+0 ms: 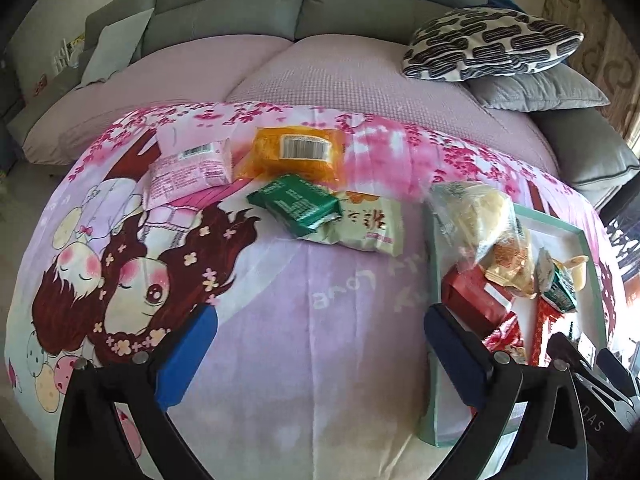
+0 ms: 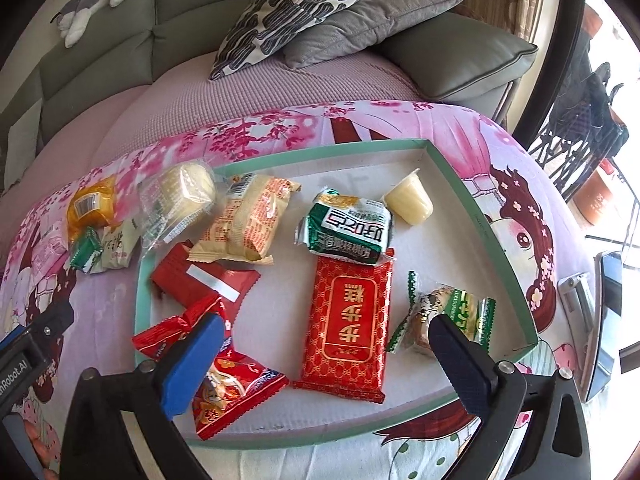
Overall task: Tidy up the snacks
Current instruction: 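Move the left gripper toward the green packet while the right moves toward the cream packet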
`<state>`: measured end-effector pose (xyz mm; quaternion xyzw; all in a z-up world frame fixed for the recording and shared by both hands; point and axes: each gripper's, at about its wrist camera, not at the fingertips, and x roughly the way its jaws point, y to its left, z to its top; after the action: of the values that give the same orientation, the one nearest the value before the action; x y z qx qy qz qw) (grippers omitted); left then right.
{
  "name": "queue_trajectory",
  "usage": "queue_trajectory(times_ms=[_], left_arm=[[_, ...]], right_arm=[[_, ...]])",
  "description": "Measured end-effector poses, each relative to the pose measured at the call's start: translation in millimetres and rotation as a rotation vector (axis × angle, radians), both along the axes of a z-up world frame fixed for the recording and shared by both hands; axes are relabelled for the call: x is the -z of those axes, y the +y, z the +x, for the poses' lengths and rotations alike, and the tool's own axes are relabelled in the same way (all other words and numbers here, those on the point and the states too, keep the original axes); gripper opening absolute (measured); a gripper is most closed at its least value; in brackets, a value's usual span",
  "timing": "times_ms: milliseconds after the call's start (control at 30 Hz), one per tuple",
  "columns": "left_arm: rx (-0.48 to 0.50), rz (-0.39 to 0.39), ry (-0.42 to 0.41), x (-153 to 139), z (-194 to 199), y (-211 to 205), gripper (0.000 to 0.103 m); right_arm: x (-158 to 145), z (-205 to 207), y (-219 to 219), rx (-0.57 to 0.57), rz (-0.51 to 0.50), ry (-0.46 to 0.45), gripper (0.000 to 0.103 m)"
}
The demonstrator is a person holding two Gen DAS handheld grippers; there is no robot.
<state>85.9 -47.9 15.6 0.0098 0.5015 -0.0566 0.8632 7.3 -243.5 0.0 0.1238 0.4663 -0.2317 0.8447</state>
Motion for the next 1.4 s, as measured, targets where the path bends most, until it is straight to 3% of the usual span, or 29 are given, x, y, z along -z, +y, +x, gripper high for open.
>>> queue_trajectory(times_ms=[200, 400, 633, 1067, 1400], left_arm=[[-0.13, 0.093, 0.022, 3.6, 12.3, 41.5, 0.103], [-0.268, 0.087, 0.018, -2.1, 19.5, 89.2, 0.103], [-0.357, 0.072, 0.011, -5.9, 24.0, 124.4, 0.103], [-0.273, 0.107, -0.009, -5.8, 42.9, 118.8, 0.103], [-0.224, 0.053, -0.001, -4.2, 71.2, 117.3, 0.103]], right_arm=[[-2.5, 14.2, 32.7, -0.097, -0.006, -0.019, 0.103], [-5.4, 21.1, 56.7, -0.174, -0.003, -0.045, 0.103], [-3.5, 25.5, 65.4, -0.195, 0.02, -0.057, 0.103], [-4.7, 37.5, 78.3, -0.215, 0.002, -0.113, 0.103], [-4.5, 72.8, 94.8, -0.248, -0.016, -0.092, 0.103]])
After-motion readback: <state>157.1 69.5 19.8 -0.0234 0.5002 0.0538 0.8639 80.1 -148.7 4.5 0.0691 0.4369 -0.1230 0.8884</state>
